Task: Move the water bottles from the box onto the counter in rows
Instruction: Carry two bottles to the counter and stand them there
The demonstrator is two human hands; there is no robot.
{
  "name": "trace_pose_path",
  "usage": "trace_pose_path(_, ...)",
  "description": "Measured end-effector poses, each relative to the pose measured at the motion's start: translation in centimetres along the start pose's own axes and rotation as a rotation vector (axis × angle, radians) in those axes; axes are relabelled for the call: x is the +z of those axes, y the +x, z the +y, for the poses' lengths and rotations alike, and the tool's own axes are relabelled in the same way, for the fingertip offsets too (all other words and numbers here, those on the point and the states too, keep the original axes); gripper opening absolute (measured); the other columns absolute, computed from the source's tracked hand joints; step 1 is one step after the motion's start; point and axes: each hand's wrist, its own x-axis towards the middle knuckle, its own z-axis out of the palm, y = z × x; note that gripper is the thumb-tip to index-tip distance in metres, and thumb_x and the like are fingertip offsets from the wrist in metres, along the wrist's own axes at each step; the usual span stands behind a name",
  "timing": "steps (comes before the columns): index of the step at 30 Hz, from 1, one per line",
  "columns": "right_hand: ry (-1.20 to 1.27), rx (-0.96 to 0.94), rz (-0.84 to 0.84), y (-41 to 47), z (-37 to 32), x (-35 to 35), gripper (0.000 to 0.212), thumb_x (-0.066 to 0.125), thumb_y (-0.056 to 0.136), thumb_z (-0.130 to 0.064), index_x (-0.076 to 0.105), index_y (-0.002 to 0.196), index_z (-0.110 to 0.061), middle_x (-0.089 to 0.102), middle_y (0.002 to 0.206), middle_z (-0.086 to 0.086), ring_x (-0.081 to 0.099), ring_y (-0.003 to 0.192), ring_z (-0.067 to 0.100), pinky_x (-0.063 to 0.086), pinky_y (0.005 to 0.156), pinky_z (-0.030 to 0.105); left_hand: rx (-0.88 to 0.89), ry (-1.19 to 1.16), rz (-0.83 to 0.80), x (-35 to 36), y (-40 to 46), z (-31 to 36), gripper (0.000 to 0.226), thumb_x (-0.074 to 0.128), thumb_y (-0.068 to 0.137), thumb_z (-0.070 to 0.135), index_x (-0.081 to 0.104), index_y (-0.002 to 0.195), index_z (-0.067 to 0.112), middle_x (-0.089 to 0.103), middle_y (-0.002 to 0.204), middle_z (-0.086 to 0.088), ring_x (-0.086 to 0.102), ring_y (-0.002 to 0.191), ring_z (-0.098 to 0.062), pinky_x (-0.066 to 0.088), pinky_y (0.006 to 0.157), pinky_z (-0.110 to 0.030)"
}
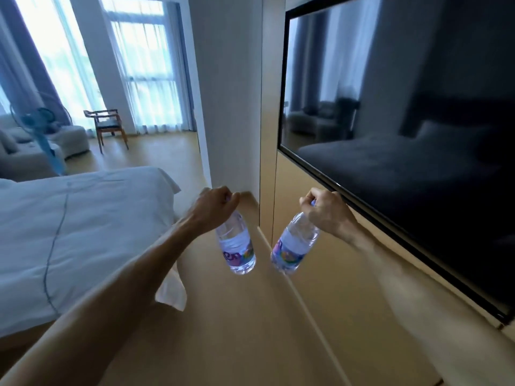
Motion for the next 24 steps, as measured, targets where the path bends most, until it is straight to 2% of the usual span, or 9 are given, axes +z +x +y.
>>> trace_pose_path(2, 0.016, -0.046, 0.021, 4.1, -1.4, 1.5, 0.029, 0.051, 0.088, -0.039, 0.048, 0.067, -0.020, 0.061, 0.065, 0.001, 0.058, 0.066, 0.026, 0.039, 0.060, 0.027, -0.047, 0.025, 0.010, -0.9, 2.9, -2.3, 0.039, 0.049, 0.097, 0.037, 0.066, 0.079, 0.008, 0.068, 0.068, -0.006, 0.060, 0.056, -0.017, 0.045, 0.054, -0.023)
trace_pose_path(4, 0.043, -0.090, 0.025, 8.2, -2.6, 3.2, 0.029, 0.051, 0.088, -0.040, 0.048, 0.067, -0.021, 0.059, 0.063, -0.002, 0.059, 0.065, 0.023, 0.040, 0.059, 0.027, -0.074, 0.044, 0.050, -1.9, 5.7, -4.4, 0.040, 0.049, 0.098, 0.036, 0.068, 0.081, 0.005, 0.071, 0.074, -0.010, 0.064, 0.064, -0.023, 0.048, 0.062, -0.028)
trace_pose_path(7, 0.077, -0.145, 0.023, 14.6, -4.0, 5.7, 0.029, 0.051, 0.088, -0.040, 0.048, 0.067, -0.021, 0.059, 0.063, -0.002, 0.057, 0.063, 0.020, 0.040, 0.057, 0.027, -0.099, 0.085, 0.108, -2.7, 10.2, -7.6, 0.040, 0.049, 0.098, 0.035, 0.068, 0.080, 0.004, 0.073, 0.075, -0.010, 0.064, 0.066, -0.023, 0.047, 0.062, -0.028)
trace_pose_path(10, 0.121, -0.210, -0.004, 21.2, -5.4, 8.1, 0.026, 0.053, 0.089, -0.038, 0.050, 0.068, -0.022, 0.058, 0.064, -0.005, 0.055, 0.062, 0.015, 0.037, 0.054, 0.024, -0.134, 0.093, 0.143, -3.2, 14.9, -10.9, 0.037, 0.050, 0.097, 0.036, 0.066, 0.080, 0.008, 0.071, 0.075, -0.008, 0.063, 0.063, -0.019, 0.045, 0.056, -0.024)
trace_pose_path(13, 0.144, -0.262, -0.045, 27.7, -6.9, 10.1, 0.024, 0.054, 0.089, -0.038, 0.050, 0.070, -0.025, 0.056, 0.066, -0.008, 0.054, 0.064, 0.012, 0.036, 0.055, 0.024, -0.152, 0.121, 0.155, -3.5, 19.3, -13.8, 0.038, 0.048, 0.098, 0.038, 0.068, 0.087, 0.007, 0.070, 0.077, -0.006, 0.062, 0.062, -0.016, 0.048, 0.055, -0.024)
trace_pose_path(18, 0.153, -0.369, -0.079, 36.7, -9.7, 14.0, 0.026, 0.053, 0.092, -0.032, 0.045, 0.067, -0.028, 0.052, 0.063, -0.011, 0.052, 0.063, 0.010, 0.035, 0.053, 0.020, -0.202, 0.166, 0.192, -4.0, 25.9, -19.0, 0.037, 0.048, 0.098, 0.038, 0.067, 0.092, 0.006, 0.071, 0.081, -0.010, 0.066, 0.068, -0.022, 0.057, 0.064, -0.036)
trace_pose_path(20, 0.166, -0.390, -0.084, 40.0, -10.5, 15.6, 0.024, 0.052, 0.094, -0.030, 0.049, 0.071, -0.026, 0.055, 0.065, -0.008, 0.056, 0.066, 0.015, 0.042, 0.056, 0.023, -0.223, 0.184, 0.219, -4.1, 28.4, -21.1, 0.038, 0.049, 0.098, 0.037, 0.068, 0.092, 0.005, 0.071, 0.082, -0.012, 0.065, 0.068, -0.023, 0.056, 0.065, -0.036)
trace_pose_path(24, 0.170, -0.411, -0.114, 46.6, -12.5, 19.8, 0.022, 0.049, 0.096, -0.030, 0.056, 0.082, -0.014, 0.061, 0.074, 0.003, 0.063, 0.078, 0.026, 0.054, 0.072, 0.038, -0.256, 0.181, 0.248, -4.1, 33.3, -26.3, 0.037, 0.049, 0.098, 0.036, 0.068, 0.089, 0.005, 0.070, 0.078, -0.011, 0.064, 0.066, -0.024, 0.055, 0.064, -0.034)
